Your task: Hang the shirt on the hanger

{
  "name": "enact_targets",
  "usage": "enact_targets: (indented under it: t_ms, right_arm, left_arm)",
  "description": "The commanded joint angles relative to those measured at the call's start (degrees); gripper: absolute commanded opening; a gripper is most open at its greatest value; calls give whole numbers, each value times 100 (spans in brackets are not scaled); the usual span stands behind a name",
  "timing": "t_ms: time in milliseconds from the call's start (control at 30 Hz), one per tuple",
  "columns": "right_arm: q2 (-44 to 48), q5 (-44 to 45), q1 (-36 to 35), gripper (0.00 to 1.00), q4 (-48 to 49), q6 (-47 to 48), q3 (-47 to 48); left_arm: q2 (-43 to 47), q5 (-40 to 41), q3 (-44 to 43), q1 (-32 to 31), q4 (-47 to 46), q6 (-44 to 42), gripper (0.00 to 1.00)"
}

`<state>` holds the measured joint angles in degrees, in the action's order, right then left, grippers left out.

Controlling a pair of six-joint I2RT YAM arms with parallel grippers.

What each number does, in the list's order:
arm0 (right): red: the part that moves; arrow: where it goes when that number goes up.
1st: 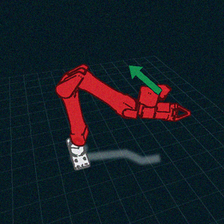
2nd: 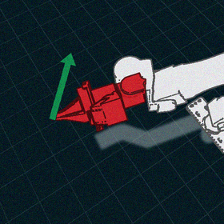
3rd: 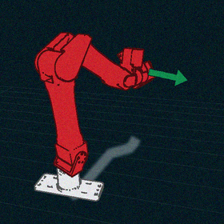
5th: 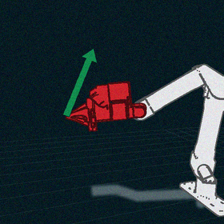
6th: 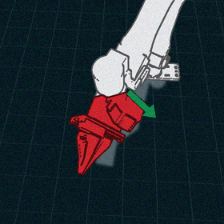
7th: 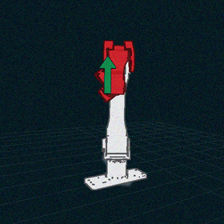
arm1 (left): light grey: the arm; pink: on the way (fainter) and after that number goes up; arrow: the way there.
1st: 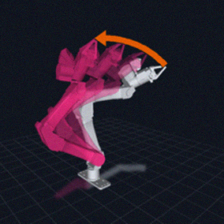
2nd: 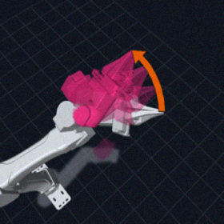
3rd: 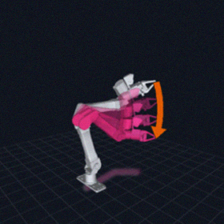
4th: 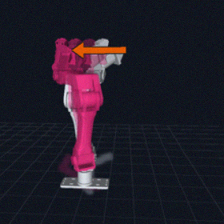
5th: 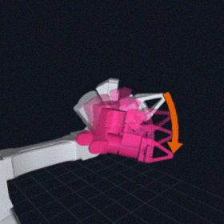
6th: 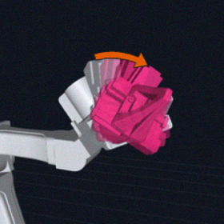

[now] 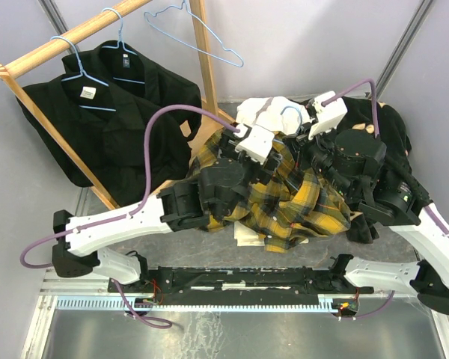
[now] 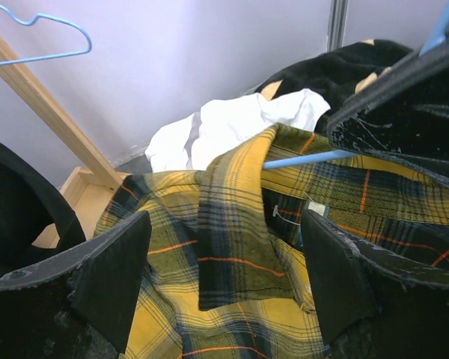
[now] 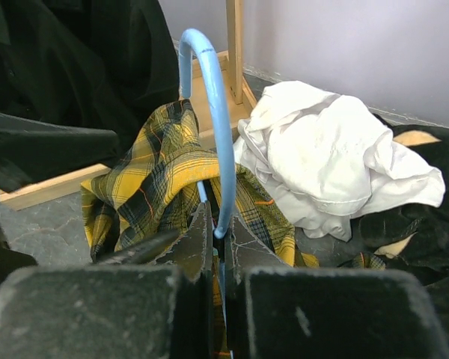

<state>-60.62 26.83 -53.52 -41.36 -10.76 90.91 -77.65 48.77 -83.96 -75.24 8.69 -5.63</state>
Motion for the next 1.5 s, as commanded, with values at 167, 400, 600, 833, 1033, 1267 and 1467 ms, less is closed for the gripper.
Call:
enact_targets:
  t_ms: [167,400,600,833,1033,1267,1467]
  right_arm:
    - [124,-142,-9,0,589,-136,395]
    - [84,-64,-9,0,927,114,768]
    - [-300,13,-5,0,1086,787,1765]
    - [-1088,-115,-8,0,831,1522,3438]
    - [-1491,-374,-9,0,363,1694,4352]
    - [-1711,-557,-7,0,330,1854,4863]
    - [-1975,-395,-5,0,154,2056,5488]
  left_arm:
    - [-365,393,-177,-4,-650,-320,82]
    - [-590,802,-673,1,-455,-393,26]
    - [-459,750,-1252,1,-451,-700,3]
    - [-612,546,-2734,1,-245,-1310,3]
    - [-541,474,-3035,1,-189,-1653,3]
    - [-551,82,-3285,1,47,-1560,9]
    - [-471,-824,-3279,-2,484,-1038,64]
